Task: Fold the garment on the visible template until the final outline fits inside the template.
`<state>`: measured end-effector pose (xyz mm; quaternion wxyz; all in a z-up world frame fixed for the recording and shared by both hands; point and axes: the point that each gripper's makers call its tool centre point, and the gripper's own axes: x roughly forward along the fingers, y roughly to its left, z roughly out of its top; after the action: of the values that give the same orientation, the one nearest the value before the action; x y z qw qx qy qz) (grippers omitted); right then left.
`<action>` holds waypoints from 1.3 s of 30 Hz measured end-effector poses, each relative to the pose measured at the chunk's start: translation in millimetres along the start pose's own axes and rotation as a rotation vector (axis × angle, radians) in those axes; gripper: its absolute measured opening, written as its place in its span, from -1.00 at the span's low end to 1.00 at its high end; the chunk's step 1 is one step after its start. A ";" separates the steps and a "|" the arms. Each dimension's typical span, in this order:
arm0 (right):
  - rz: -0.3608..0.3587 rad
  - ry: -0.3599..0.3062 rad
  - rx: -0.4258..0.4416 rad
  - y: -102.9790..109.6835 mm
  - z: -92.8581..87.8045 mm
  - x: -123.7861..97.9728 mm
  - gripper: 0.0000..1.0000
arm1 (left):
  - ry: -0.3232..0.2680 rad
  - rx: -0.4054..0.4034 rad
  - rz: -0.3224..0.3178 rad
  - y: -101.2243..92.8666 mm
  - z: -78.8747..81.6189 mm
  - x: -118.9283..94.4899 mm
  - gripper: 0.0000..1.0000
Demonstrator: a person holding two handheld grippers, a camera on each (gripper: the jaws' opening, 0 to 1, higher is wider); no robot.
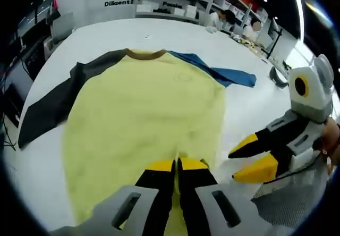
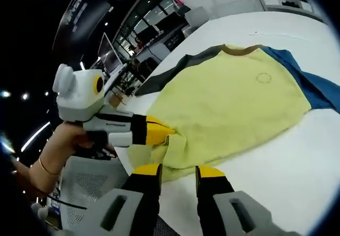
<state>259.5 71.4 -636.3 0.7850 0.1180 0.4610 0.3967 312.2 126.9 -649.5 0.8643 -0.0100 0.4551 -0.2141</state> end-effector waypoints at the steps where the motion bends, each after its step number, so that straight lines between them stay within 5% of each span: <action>1: 0.005 -0.008 -0.040 4.4 -0.4 3.3 -0.57 | 0.003 -0.006 0.000 2.2 -0.8 1.2 -0.85; 9: -0.045 -0.003 -0.340 10.3 0.2 25.7 -0.58 | 0.027 -0.027 -0.009 6.2 -5.7 8.4 -0.85; 14: -0.054 0.011 -0.377 8.7 -2.7 35.9 -0.62 | 0.035 -0.041 -0.016 8.0 -6.9 10.6 -0.84; 24: -0.079 -0.004 -0.378 -2.2 3.3 38.0 -1.00 | 0.044 -0.031 -0.028 8.7 -9.4 13.4 -0.84; 33: -0.058 0.027 -0.371 -12.1 -0.2 -12.8 -1.00 | -0.023 0.019 -0.009 16.3 -1.0 -5.5 -0.89; 39: -0.035 0.059 -0.378 -15.3 -12.8 -49.1 -1.00 | -0.079 0.001 -0.023 16.0 4.4 -23.6 -0.59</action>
<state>244.1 23.0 -620.8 0.7861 -0.0516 0.4031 0.4657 309.8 149.5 -631.8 0.8791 -0.0232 0.4201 -0.2240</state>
